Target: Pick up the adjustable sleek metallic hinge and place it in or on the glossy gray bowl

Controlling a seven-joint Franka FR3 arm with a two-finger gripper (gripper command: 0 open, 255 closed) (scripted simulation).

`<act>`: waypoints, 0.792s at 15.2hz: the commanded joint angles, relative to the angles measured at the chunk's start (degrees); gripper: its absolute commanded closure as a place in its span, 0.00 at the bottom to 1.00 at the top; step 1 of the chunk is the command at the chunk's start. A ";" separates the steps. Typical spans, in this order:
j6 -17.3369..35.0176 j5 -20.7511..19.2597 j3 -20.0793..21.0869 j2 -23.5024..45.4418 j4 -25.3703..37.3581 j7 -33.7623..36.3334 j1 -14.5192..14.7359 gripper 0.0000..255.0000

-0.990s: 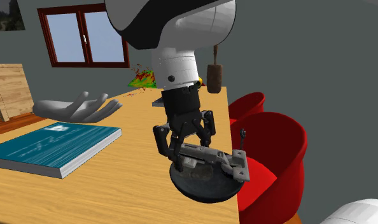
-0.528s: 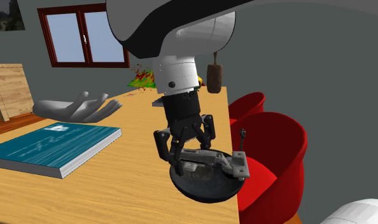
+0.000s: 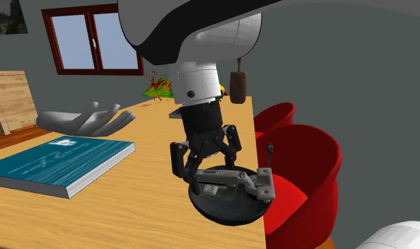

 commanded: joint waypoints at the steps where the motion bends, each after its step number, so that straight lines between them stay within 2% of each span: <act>1: -1.54 -0.33 -0.16 0.84 2.39 0.16 -0.26 0.00; 4: -5.82 -1.16 -0.45 3.49 9.33 0.67 -0.96 0.00; 12: -5.82 -1.16 -0.45 3.49 9.33 0.67 -0.96 0.00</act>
